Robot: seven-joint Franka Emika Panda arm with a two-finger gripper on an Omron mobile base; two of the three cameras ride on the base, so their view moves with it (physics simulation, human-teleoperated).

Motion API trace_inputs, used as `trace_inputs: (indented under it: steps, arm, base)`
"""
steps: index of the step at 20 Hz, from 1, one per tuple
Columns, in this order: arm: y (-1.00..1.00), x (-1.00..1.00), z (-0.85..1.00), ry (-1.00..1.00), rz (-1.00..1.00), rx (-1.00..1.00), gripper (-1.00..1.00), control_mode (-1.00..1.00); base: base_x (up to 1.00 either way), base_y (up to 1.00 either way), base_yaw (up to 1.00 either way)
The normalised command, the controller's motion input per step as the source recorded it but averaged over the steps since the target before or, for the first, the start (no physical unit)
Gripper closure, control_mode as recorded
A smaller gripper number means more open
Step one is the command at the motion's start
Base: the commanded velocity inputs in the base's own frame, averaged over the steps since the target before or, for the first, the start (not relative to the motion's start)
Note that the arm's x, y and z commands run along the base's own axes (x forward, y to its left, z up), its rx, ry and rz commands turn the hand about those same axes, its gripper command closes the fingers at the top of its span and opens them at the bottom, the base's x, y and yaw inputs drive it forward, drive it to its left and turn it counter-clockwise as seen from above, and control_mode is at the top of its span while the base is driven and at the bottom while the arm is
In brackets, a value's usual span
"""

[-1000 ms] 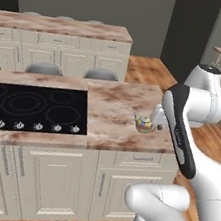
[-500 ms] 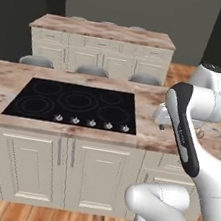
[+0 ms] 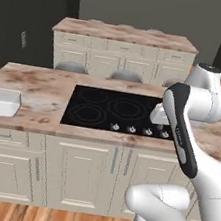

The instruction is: Pick the teapot and tupperware and place them in the sink. Then turn on the water.

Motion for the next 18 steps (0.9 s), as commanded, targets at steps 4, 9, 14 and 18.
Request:
trace_inputs:
  steps: [4,9,14,18]
  arm:
    - [0.00,0.00,0.00,0.00,0.00,0.00,-1.00,1.00]
    - [0.00,0.00,0.00,0.00,0.00,0.00,-1.00,1.00]
    - [0.00,0.00,0.00,0.00,0.00,0.00,-1.00,1.00]
    - [0.00,0.00,0.00,0.00,0.00,0.00,-1.00,1.00]
  base:
    - [0.01,1.00,-0.12]
    - [0.22,1.00,-0.19]
    - [0.60,0.98,-0.21]
    - [0.88,0.78,-0.17]
